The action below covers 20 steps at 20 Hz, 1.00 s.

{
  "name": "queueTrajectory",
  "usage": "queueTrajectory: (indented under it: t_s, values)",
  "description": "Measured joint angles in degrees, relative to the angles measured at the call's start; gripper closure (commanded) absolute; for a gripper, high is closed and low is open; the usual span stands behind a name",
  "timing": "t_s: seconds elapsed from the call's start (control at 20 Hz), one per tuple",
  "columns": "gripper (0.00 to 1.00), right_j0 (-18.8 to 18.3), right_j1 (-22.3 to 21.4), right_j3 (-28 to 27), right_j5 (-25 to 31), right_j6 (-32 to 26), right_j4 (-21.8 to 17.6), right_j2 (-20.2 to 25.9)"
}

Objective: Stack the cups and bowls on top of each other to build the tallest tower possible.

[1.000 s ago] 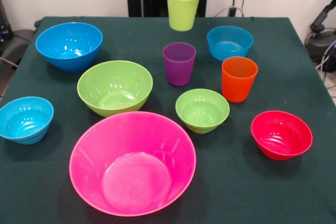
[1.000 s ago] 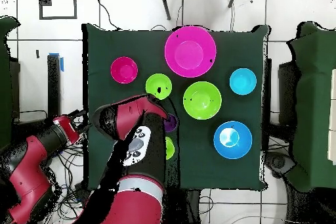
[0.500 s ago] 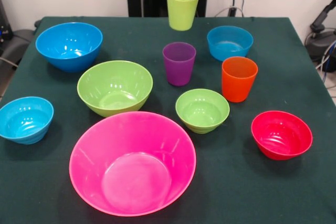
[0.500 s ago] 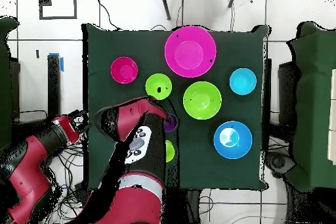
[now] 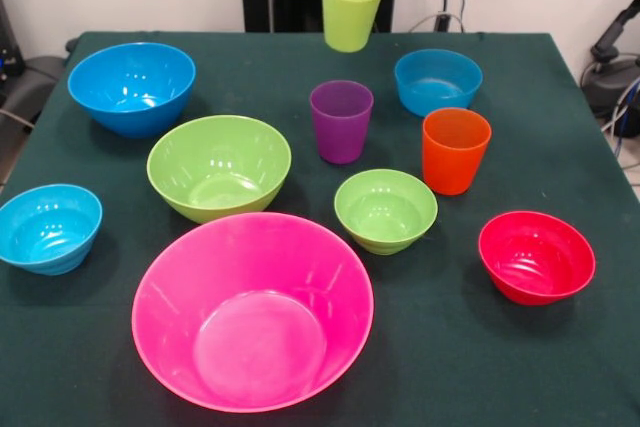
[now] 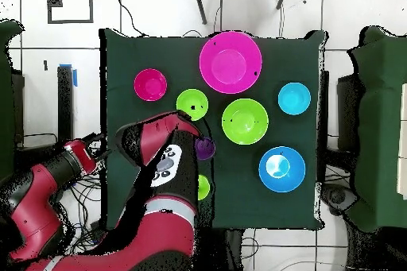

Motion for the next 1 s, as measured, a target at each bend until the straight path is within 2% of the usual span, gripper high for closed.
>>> queueTrajectory:
  t_s: [0.45,1.0]
  values:
    - [1.00,-0.83,2.62,-3.53,0.61,0.00,-0.02,1.94]
    - [1.00,-2.25,3.71,-4.84,0.63,0.00,-0.02,3.46]
